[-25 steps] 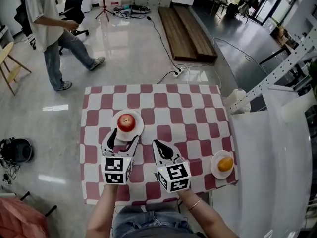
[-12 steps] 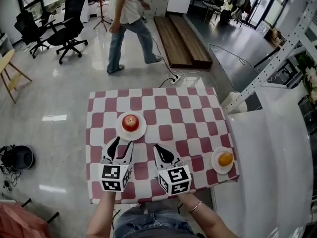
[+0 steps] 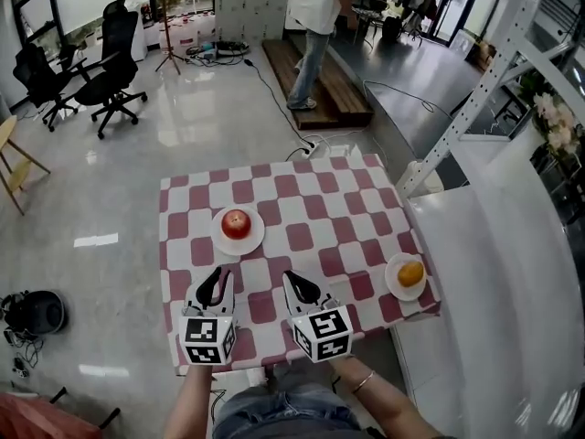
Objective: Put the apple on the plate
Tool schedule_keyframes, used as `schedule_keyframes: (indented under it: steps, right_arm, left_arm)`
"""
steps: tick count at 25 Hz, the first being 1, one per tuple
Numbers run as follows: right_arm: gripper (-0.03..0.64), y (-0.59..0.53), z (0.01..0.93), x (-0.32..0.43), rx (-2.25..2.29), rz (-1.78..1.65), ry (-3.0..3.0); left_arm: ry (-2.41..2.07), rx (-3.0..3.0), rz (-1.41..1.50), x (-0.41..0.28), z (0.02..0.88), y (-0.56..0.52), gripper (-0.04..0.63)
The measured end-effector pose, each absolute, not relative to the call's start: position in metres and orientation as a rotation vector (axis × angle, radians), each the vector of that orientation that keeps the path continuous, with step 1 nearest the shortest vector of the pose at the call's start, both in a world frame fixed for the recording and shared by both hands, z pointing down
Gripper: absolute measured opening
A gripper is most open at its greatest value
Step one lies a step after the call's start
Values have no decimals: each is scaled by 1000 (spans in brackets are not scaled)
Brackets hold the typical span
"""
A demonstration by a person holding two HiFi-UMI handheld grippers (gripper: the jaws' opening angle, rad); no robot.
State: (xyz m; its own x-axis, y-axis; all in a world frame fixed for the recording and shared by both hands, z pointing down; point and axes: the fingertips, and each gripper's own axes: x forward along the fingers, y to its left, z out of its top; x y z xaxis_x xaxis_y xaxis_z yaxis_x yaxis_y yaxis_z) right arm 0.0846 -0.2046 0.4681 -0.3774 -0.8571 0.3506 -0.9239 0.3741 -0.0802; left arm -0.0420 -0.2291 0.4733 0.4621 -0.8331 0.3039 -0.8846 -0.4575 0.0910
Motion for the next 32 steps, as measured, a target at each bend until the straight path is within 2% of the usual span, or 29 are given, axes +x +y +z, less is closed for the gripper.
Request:
schedule_keyframes:
  steps: [12,32]
  right_arm:
    - [11,-164,458,76,1631,365,-2379]
    - [9,-122,445,55,1664,337,-2397]
  left_arm:
    - [-1486,2442,289,-62,472,-194,35]
    - [-1451,2429,221,-86,463,-146,23]
